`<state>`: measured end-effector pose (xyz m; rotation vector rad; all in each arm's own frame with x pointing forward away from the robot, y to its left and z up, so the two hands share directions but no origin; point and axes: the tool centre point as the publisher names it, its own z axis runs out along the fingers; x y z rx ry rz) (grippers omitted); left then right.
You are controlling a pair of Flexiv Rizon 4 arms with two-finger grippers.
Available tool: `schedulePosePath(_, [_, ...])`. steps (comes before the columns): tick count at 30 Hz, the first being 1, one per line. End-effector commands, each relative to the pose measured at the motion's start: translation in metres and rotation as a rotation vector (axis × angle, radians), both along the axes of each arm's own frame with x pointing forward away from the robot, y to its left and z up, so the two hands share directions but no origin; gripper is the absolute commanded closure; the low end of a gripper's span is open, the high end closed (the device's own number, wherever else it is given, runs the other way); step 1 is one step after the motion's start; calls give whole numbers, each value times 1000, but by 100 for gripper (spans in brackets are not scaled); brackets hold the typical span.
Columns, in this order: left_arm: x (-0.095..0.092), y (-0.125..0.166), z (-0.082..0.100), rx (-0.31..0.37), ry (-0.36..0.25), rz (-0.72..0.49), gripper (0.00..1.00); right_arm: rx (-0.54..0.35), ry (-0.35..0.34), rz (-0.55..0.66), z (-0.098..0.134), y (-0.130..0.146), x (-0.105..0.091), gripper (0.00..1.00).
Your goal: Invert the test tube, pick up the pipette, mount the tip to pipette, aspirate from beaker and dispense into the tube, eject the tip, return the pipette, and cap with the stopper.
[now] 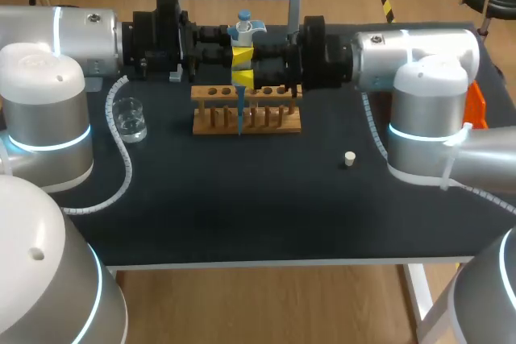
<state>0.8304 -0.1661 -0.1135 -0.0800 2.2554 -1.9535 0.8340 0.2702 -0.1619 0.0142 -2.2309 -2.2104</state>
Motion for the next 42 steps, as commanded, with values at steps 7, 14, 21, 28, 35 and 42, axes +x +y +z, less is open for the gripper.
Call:
schedulePosePath(7, [-1, 1, 1, -1, -1, 2, 100, 15, -1, -5, -1, 8, 1, 52])
schedulePosePath(14, [-1, 1, 1, -1, -1, 2, 100, 21, 0, 0, -1, 9, 1, 55])
schedulePosePath(21, [-1, 1, 1, -1, -1, 2, 100, 26, -3, 4, -1, 9, 1, 100])
schedulePosePath(28, [-1, 1, 1, -1, -1, 2, 100, 28, -8, 12, 0, 8, 0, 100])
schedulePosePath(35, [-1, 1, 1, -1, -1, 2, 0, 14, 5, 47, -2, -6, 7, 100])
schedulePosePath(42, [-1, 1, 1, -1, -1, 2, 0, -29, 35, 125, -12, -34, 26, 100])
